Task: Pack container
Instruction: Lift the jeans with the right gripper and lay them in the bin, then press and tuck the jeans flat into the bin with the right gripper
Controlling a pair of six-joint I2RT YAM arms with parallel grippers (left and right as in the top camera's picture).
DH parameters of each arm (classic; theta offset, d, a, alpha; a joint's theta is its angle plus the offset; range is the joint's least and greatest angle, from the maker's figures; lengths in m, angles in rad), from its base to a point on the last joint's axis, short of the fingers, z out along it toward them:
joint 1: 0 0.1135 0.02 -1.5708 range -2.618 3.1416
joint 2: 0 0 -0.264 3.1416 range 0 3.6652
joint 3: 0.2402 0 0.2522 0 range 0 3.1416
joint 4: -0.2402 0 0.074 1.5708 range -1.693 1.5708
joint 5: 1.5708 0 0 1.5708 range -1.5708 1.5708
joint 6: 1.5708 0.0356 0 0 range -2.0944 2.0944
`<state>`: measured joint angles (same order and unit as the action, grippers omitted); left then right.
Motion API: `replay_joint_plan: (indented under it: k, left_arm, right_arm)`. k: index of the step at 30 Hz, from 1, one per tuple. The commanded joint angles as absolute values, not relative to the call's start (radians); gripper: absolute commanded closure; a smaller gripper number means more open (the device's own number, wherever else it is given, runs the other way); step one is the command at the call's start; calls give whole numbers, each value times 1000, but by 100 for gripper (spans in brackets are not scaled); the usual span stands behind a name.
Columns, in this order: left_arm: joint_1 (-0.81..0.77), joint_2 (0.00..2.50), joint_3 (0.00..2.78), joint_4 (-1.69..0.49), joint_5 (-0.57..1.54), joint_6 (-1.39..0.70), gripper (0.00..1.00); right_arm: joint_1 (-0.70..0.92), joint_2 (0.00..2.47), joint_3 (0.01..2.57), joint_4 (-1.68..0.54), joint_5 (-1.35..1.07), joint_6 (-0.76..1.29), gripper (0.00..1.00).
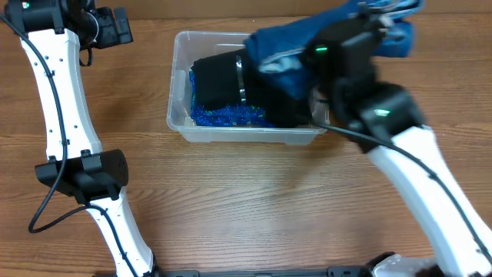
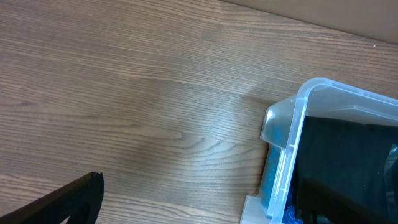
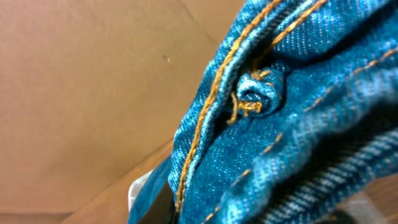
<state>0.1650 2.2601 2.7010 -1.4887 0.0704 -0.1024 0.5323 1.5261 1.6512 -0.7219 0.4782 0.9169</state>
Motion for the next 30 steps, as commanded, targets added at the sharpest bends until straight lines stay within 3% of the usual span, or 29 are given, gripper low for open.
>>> replay_joint_plan:
  k: [1,5,17,23,24,25,26,28,30]
  left_arm:
    - [162,2257,2704,-1485,75,-113,0]
    - [162,2257,2704,-1485,75,-112,0]
    - [162,2257,2704,-1485,75,-113,0]
    - [162,2257,2704,-1485,75,-112,0]
    - [162,2257,2704,-1485,75,-112,0]
    - [162,2257,2704,-1485,75,-113,0]
    - [162,2257,2704,-1485,75,-112,0]
    - [162,2257,2704,-1485,75,-112,0]
    - [162,2257,2704,-1485,75,-113,0]
  right_arm:
    - [666,1579,1723,-595,830,973,96]
    - [776,1681,1723,-479,995,965,96]
    - [791,1867,1723,-253,985,982,96]
    - [791,1942,1723,-253,909,1007,96]
    - [791,1942,1723,-271,888,1008,90]
    - [791,1942,1723,-278,870,1007,67]
    - [791,1942,1723,-280,855,1007,55]
    - [791,1942,1723,-282,801,1007,34]
    - [793,1942,1723,-282,747,1007,22]
